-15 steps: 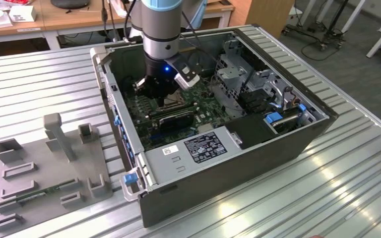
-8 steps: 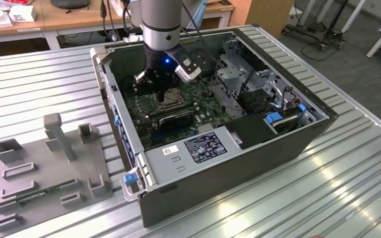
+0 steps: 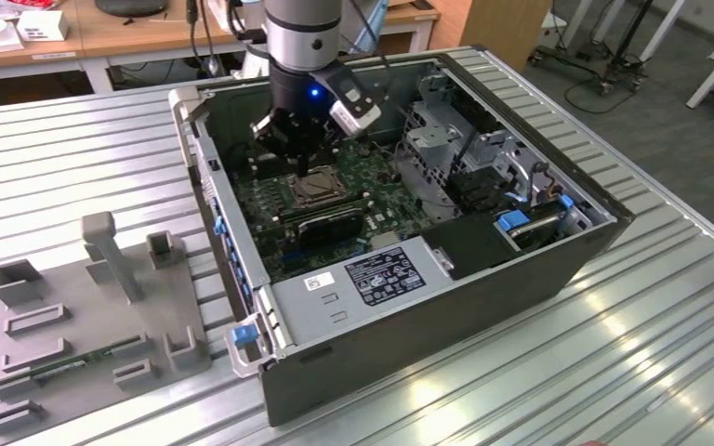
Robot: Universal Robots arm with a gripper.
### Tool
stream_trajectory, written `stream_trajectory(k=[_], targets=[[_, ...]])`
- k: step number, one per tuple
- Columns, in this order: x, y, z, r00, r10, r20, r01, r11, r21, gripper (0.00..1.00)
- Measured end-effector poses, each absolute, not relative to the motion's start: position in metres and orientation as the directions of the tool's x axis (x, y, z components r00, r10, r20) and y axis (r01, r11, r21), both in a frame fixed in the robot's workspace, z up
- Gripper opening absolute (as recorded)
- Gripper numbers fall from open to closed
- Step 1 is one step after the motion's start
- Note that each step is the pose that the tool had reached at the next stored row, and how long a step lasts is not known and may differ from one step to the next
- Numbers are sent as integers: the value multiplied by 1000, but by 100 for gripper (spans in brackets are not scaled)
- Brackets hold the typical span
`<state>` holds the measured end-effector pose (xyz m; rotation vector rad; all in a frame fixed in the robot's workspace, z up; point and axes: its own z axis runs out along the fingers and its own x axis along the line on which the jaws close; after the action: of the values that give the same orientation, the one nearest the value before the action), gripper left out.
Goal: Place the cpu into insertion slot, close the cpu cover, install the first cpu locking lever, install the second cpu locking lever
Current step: 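Install the second cpu locking lever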
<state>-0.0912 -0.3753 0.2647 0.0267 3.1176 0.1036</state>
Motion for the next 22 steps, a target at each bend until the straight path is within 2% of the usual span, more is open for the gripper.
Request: stream_trajectory(k=[22], targets=[[-68,-378,266,-1000,25,16,26,998,66,11]])
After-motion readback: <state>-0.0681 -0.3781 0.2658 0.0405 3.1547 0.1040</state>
